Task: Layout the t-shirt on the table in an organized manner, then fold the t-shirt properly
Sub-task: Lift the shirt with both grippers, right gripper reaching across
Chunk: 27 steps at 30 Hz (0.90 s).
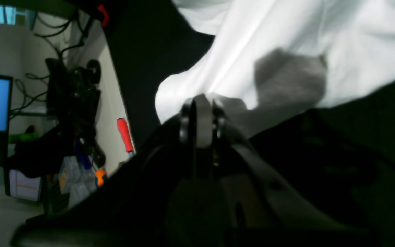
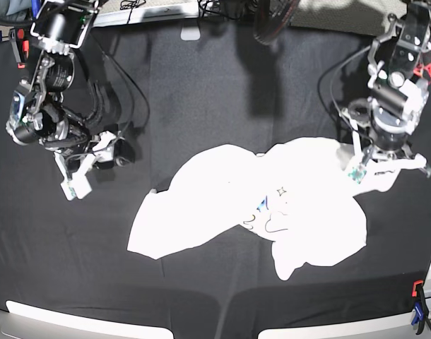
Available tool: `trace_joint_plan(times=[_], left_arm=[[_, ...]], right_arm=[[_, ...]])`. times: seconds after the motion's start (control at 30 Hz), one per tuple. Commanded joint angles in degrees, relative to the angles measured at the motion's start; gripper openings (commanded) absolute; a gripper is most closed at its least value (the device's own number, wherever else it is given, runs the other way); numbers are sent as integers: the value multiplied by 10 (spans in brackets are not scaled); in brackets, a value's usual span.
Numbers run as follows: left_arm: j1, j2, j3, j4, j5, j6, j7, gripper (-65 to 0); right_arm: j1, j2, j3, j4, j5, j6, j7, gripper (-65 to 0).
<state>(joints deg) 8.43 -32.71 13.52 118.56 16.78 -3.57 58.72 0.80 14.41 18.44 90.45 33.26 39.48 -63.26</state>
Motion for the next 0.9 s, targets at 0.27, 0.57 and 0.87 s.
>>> trace_joint_plan(times=[0.27,0.57,0.87], left_arm=[[-7,-7,-4,10,12,8,-33,-650],[-7,-7,-4,10,10,9,-105,-650],[-26,-7,-4,5,5,23,-157,-650]], right_arm=[[64,41,-285,10,-86,5,43,-321],[142,41,-511,11,-269,5,99,-376],[165,42,-664,12,-474,-106,182,-401]])
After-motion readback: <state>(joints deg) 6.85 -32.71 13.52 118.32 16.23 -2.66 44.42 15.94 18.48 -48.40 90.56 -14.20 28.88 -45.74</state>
